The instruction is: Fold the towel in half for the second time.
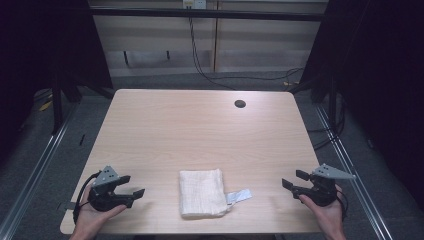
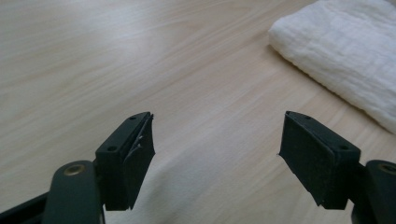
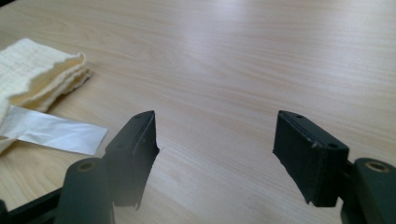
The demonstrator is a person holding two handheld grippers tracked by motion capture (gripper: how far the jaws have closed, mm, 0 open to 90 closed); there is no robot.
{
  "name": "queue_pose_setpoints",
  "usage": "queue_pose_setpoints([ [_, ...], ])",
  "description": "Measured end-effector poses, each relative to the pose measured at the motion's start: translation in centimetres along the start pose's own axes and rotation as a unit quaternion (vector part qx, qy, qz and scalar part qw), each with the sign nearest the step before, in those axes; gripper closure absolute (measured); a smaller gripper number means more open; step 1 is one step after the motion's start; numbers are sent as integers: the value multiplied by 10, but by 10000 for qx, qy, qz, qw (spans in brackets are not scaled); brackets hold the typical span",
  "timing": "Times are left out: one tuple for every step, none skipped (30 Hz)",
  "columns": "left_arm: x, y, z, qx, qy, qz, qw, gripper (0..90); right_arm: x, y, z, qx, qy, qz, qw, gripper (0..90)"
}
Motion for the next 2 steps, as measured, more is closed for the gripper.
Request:
queue_pose_setpoints([
  [1, 0, 1, 0, 140, 5, 9999, 291, -1, -3, -1, 85, 37, -62, 9999, 300],
  [1, 0, 2, -18, 232, -34, 9997, 299, 0, -4, -2, 124, 112, -124, 9998, 299],
])
Point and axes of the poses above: each handheld gripper's, and its own axes: y roughly backward along the jaws, z roughly out of its top, x roughly to its left, the point moved 10 cm from there along -y, roughly forward along the jaws, and after that the axes turned 12 degrees about x, right-handed, at the moved point
